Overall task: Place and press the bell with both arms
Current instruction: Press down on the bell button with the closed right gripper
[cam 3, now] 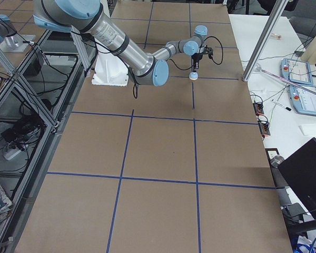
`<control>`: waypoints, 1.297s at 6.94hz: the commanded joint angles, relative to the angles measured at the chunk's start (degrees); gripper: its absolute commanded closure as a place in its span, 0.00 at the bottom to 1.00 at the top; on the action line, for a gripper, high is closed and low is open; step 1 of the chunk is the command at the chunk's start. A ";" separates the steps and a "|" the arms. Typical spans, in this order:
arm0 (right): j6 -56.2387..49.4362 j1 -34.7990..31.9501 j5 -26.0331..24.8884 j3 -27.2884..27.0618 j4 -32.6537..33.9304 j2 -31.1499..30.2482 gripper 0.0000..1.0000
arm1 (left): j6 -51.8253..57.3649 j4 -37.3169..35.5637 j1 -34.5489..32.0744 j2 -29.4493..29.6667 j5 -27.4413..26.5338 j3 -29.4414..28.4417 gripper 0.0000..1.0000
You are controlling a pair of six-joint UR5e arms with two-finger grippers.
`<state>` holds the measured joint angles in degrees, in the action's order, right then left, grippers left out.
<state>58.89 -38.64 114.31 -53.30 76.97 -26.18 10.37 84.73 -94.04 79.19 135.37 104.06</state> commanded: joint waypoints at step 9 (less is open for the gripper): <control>-6.98 -7.21 7.90 -3.18 4.06 -0.94 0.01 | 0.18 0.00 0.09 -0.70 -0.37 -1.05 0.00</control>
<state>56.78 -42.86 118.92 -54.38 79.80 -24.36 10.41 84.73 -94.03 79.01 135.13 103.48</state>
